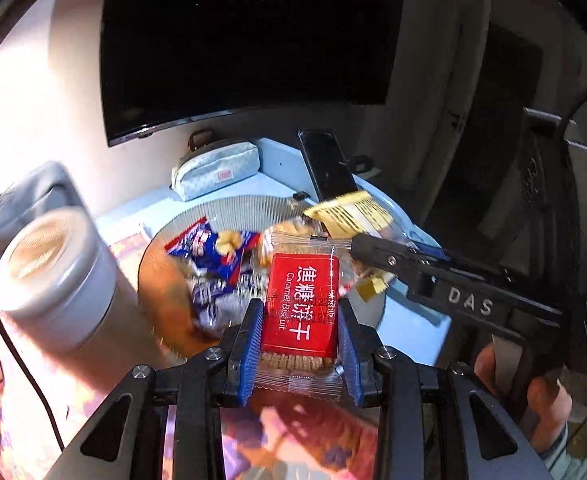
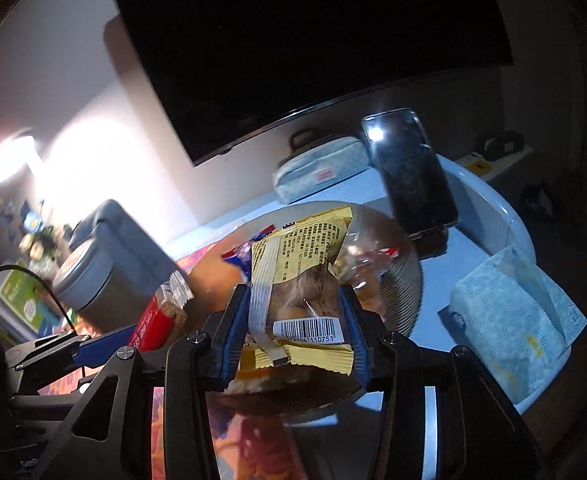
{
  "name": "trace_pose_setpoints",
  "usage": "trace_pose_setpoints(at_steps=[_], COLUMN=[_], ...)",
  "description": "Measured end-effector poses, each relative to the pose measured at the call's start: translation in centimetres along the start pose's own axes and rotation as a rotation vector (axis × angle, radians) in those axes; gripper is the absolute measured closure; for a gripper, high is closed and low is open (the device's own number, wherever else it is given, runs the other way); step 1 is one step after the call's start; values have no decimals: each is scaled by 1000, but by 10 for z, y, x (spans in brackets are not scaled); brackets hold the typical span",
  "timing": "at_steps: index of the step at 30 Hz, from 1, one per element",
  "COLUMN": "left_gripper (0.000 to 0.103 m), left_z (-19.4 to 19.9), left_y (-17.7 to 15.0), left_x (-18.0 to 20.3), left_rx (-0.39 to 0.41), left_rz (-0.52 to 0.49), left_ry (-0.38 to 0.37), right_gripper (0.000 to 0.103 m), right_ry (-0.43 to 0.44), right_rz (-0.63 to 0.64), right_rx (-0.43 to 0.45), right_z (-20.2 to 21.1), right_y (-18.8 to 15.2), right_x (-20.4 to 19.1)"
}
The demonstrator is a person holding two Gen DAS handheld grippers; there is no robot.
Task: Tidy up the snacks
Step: 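Carry both snacks to the glass plate and open both tools over it, then return both tools to the snack pile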
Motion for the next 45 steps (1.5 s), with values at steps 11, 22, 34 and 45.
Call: trace_pose_setpoints(at_steps=[11, 22, 34, 45], left_gripper=[52, 52, 52, 36], left_z=[-18, 58, 193, 261], left_y=[15, 2, -76, -203], left_x=[0, 0, -91, -255], left_rx=[17, 115, 207, 192], left_rz=[-56, -52, 141, 513], left_ry=[81, 54, 222, 514], right_gripper=[48, 45, 44, 43], right_ry=[37, 59, 185, 338], right_rz=[-89, -47, 300, 549], right_rx=[-59, 9, 3, -160], right_z=[-15, 30, 69, 19], right_y=[-4, -6, -69, -138], right_x=[23, 5, -112, -257])
Point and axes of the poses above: each gripper's, at about its wrist camera, not at the fingertips, and z roughly against the way its jaws point, x to its right, y to its top, the point moved 5 cm from there along -z, roughly the way its jaws point, and after that the axes turned 9 degrees about -y, right-handed, at the moved point
